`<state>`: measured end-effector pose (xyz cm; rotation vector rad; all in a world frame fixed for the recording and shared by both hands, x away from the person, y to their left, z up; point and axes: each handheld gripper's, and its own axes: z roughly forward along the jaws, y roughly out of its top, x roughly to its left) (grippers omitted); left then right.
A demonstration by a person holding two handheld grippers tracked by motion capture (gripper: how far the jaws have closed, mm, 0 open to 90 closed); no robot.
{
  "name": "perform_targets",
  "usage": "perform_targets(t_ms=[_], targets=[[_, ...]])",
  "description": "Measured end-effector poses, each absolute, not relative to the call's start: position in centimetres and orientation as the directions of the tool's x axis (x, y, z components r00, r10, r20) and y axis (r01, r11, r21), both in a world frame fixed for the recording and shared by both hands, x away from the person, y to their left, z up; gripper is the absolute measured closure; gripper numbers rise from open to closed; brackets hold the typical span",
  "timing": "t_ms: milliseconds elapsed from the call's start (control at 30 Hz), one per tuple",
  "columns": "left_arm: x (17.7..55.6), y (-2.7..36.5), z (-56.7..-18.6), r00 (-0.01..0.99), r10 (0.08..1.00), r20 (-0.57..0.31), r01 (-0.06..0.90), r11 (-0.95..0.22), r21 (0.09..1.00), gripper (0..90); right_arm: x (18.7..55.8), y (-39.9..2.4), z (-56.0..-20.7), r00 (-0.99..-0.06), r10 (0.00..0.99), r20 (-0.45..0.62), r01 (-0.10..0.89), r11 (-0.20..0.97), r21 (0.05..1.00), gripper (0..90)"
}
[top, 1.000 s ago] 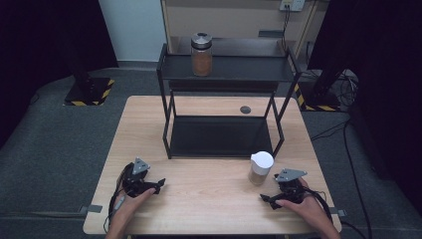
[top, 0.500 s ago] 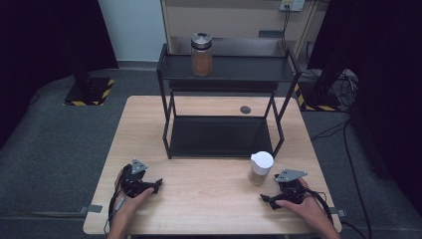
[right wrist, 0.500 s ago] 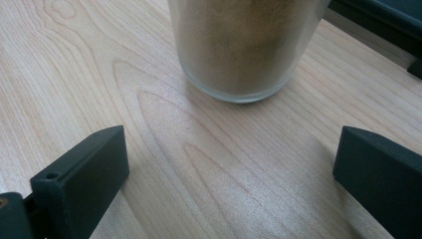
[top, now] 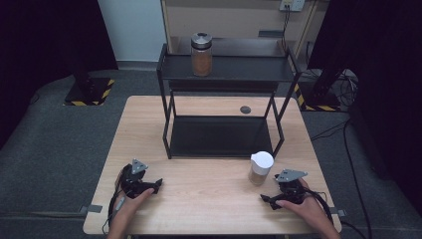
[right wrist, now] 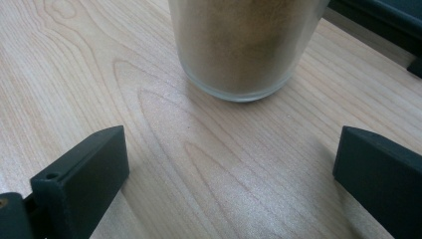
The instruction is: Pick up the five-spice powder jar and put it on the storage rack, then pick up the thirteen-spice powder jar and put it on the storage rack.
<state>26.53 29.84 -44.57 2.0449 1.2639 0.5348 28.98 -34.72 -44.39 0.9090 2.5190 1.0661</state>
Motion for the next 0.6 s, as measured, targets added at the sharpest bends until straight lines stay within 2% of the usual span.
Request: perform_targets(t_ms=[333,600], targets=[[26.5,29.8,-44.6,0.448,0.894,-0.001,0.621,-0.310,0.719,2.8,29.3,-35.0,-44.0,-0.770,0.638,0.019,0.459,0.534,0.710,5.1],[26.5,29.8,-44.6,0.448,0.894,-0.002,0.621,-0.310,0.719,2.8,28.9,-35.8,-43.3,-0.767,0.641,0.021,0.443,0.506,0.740,7.6]])
